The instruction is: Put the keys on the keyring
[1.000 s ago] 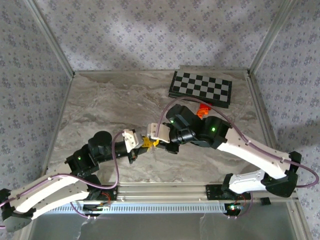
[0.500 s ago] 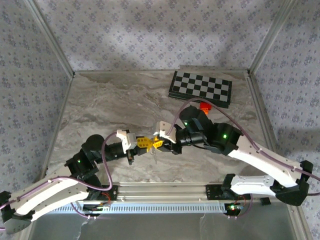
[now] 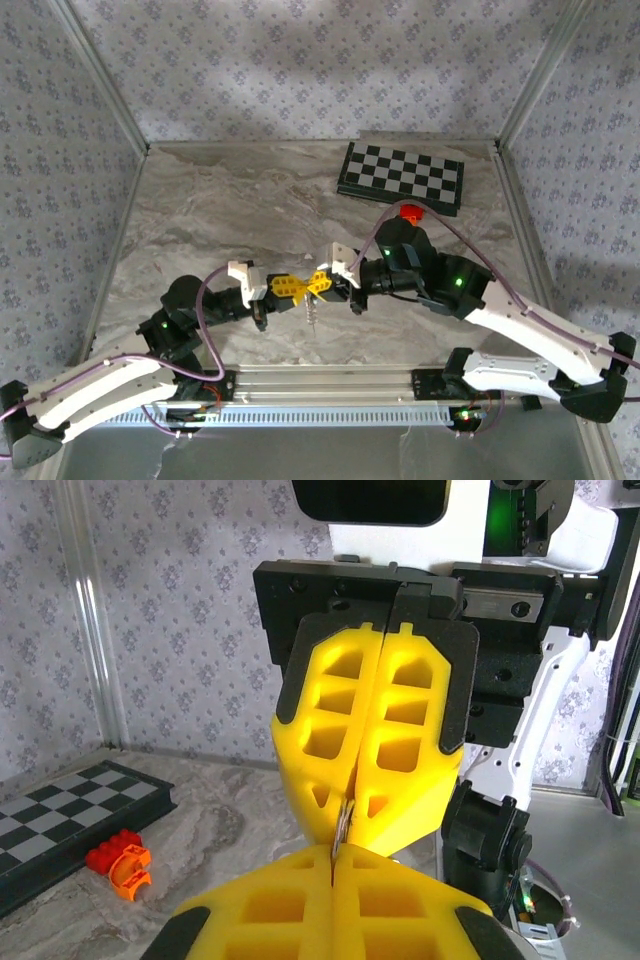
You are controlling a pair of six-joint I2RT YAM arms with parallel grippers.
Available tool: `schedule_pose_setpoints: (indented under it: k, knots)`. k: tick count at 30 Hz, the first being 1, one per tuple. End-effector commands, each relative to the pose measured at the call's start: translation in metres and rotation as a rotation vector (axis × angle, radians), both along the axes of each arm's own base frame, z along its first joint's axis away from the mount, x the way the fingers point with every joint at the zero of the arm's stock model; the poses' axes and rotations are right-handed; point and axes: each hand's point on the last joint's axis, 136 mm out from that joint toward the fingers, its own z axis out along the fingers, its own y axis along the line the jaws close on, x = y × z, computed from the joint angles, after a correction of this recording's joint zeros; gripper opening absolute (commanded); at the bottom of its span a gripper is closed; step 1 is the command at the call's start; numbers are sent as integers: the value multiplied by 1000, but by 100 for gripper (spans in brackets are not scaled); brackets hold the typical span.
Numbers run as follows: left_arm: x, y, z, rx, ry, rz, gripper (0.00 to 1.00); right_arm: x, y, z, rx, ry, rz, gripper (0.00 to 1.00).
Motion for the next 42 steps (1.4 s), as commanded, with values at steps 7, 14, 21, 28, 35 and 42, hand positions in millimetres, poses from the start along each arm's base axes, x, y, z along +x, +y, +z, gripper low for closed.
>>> schedule_pose_setpoints:
  k: [7, 14, 21, 28, 35, 42]
  knots:
    - [18, 3, 5, 66, -40, 112, 10, 14, -3, -4, -138, -97, -54, 0]
    - [26, 2, -11, 163, -28, 151, 10, 8, 2, -23, -302, -124, 2, 0]
    - [24, 3, -6, 143, -24, 142, 0, 14, 6, -35, -380, -174, -9, 0]
    - [4, 6, 28, -11, -56, 48, 0, -11, 16, 4, -91, -169, 71, 1]
    - [-18, 1, 51, -117, -62, -93, 0, -26, 16, 23, 102, -120, 131, 5]
    - [-23, -4, 54, -146, -69, -142, 0, -21, 15, 27, 129, -103, 107, 5]
